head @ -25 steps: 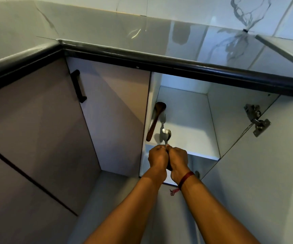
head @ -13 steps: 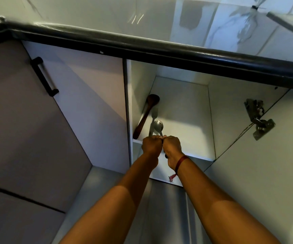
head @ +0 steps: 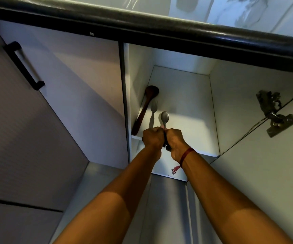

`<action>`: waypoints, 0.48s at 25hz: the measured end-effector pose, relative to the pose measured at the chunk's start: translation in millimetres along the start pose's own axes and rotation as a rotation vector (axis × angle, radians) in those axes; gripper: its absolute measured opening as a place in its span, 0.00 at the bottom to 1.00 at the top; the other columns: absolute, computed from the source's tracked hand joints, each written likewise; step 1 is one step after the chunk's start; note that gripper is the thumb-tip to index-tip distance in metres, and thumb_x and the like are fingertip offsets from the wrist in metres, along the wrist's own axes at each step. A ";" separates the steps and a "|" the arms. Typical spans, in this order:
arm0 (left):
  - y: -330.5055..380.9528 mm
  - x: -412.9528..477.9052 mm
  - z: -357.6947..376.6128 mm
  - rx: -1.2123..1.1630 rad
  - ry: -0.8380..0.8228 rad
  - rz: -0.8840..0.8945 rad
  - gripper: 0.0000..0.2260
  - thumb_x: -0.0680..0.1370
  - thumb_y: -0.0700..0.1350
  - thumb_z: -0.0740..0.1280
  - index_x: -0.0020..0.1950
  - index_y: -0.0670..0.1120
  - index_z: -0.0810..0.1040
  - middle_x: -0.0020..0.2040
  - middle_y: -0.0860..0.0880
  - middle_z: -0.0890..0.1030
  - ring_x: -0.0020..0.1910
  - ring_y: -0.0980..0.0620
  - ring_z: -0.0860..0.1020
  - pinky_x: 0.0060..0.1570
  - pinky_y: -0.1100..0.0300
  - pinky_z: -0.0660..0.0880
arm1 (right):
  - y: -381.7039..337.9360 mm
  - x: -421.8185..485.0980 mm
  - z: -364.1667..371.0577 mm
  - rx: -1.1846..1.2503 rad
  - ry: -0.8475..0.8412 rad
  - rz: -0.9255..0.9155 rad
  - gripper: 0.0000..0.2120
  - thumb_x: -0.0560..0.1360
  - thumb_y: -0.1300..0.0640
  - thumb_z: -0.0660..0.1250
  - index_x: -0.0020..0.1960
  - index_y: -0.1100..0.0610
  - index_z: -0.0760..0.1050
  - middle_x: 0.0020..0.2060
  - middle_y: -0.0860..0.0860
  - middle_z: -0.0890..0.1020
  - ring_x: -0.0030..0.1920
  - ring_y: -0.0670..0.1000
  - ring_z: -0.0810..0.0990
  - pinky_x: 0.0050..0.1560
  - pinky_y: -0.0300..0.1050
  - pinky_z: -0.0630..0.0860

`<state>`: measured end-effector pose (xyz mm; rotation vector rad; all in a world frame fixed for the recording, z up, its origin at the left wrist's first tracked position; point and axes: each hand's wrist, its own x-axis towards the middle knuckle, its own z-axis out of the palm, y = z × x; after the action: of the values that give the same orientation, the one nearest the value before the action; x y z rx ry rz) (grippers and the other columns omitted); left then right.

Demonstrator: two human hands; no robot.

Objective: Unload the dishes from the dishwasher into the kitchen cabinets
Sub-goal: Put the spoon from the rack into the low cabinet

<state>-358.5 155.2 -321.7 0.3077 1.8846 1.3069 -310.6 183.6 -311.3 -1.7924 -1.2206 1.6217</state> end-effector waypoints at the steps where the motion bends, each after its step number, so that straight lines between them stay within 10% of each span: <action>1: -1.5 0.5 -1.2 0.025 0.001 0.024 0.12 0.79 0.47 0.66 0.47 0.39 0.82 0.43 0.41 0.84 0.44 0.45 0.83 0.52 0.51 0.80 | -2.1 2.7 -0.4 -0.012 0.009 -0.009 0.11 0.81 0.56 0.60 0.43 0.59 0.76 0.34 0.54 0.78 0.35 0.51 0.75 0.38 0.43 0.72; 12: -1.0 14.9 -0.8 0.356 -0.012 0.322 0.10 0.81 0.39 0.62 0.54 0.36 0.80 0.52 0.39 0.82 0.54 0.45 0.80 0.52 0.63 0.71 | -33.4 28.5 14.5 -0.301 0.054 -0.145 0.09 0.73 0.63 0.69 0.36 0.59 0.72 0.37 0.56 0.78 0.38 0.54 0.78 0.40 0.44 0.75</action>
<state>-368.5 163.1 -329.5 0.8294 2.1164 1.1570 -336.9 221.0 -304.2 -1.8573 -1.5982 1.3581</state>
